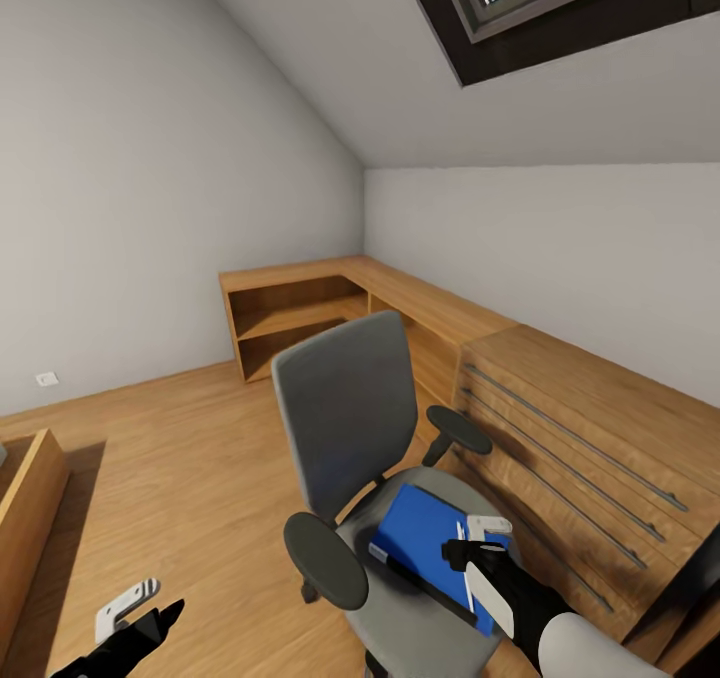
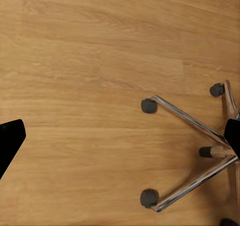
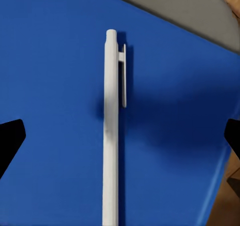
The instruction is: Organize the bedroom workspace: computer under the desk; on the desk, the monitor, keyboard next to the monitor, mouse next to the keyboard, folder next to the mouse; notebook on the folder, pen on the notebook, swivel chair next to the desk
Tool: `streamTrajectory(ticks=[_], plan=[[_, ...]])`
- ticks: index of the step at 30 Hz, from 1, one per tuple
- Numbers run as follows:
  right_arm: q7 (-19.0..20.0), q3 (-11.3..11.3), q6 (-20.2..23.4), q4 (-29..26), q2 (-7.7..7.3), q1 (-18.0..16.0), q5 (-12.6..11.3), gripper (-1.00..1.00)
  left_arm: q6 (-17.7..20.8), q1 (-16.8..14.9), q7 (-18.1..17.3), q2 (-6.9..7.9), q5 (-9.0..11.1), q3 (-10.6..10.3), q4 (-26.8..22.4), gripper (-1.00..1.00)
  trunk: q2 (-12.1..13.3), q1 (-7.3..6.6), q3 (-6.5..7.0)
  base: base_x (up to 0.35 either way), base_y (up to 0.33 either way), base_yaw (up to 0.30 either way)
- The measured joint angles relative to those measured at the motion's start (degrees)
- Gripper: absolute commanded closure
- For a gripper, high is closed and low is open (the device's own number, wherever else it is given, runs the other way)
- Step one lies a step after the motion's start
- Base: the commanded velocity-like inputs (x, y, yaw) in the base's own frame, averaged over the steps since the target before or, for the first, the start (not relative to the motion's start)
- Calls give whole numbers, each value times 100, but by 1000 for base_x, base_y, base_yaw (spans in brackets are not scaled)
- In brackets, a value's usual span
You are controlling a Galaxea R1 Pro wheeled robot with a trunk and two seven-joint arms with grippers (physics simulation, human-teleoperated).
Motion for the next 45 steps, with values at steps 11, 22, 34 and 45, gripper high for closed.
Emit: streamTrajectory(ticks=[11, 22, 34, 45], plan=[[0, 1, -6, 0, 0, 0, 0, -100, 0, 1, -13, -2, 0, 73, 0, -100, -441, 242, -198, 0, 0, 0], [0, 1, -9, 0, 0, 0, 0, -100, -2, 1, -19, -2, 1, 78, 0, -100, -603, 330, -270, 0, 0, 0], [-23, -8, 6, -206, 0, -5, 79, -100, -9, 2, -19, -2, 0, 86, 0, -100, -1044, 569, -466, 0, 0, 0], [-18, -14, 1, -301, 0, -5, 81, -100, -9, 0, -27, -2, 1, 87, 0, -100, -1166, 637, -520, 0, 0, 0]])
